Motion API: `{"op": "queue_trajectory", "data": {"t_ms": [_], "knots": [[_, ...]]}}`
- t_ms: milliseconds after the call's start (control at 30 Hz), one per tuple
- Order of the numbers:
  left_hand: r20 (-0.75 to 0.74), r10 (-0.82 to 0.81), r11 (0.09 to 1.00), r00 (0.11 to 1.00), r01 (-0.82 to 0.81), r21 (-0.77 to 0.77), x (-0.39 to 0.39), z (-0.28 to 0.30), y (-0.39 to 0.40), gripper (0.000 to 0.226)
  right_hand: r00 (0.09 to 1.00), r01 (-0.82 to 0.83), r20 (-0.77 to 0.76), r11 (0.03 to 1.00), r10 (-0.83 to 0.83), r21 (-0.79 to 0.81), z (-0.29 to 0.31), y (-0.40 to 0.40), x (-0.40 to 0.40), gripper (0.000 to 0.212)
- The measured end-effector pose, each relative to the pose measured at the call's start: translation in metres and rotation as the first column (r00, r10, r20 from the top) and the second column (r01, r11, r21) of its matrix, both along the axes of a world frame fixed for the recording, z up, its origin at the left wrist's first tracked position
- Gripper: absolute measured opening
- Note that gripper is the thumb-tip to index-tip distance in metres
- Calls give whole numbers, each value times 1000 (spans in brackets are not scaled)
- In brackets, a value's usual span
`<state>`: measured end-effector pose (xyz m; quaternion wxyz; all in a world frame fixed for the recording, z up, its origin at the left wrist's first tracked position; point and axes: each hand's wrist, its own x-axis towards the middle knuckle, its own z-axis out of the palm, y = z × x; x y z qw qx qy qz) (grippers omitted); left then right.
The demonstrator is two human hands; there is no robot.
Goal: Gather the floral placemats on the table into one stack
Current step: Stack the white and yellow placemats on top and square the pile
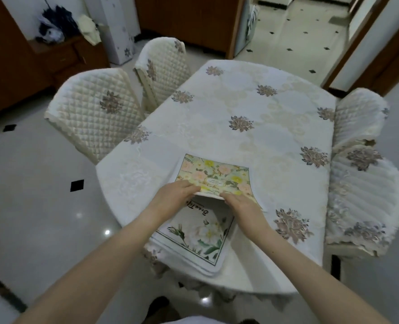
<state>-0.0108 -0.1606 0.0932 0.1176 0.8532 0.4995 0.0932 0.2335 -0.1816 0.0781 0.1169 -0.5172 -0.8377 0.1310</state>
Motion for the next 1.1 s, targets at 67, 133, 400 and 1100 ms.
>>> {"op": "queue_trajectory", "data": {"t_ms": [67,133,400,1100], "knots": [[-22,-88,996,996,87,-27,-19,2,8,37,997,73,7,997,-73,15,3,-8,-20,49],[-29,-145,988,989,144,-48,-35,2,15,37,990,140,4,990,-140,25,8,-18,-41,49],[-2,-261,960,965,259,-105,-73,-10,3,35,958,277,81,961,-275,-8,5,-58,-95,62],[-19,-321,924,947,309,-225,-122,-93,-42,46,922,327,286,919,-260,-218,-74,-115,-143,54]]}}
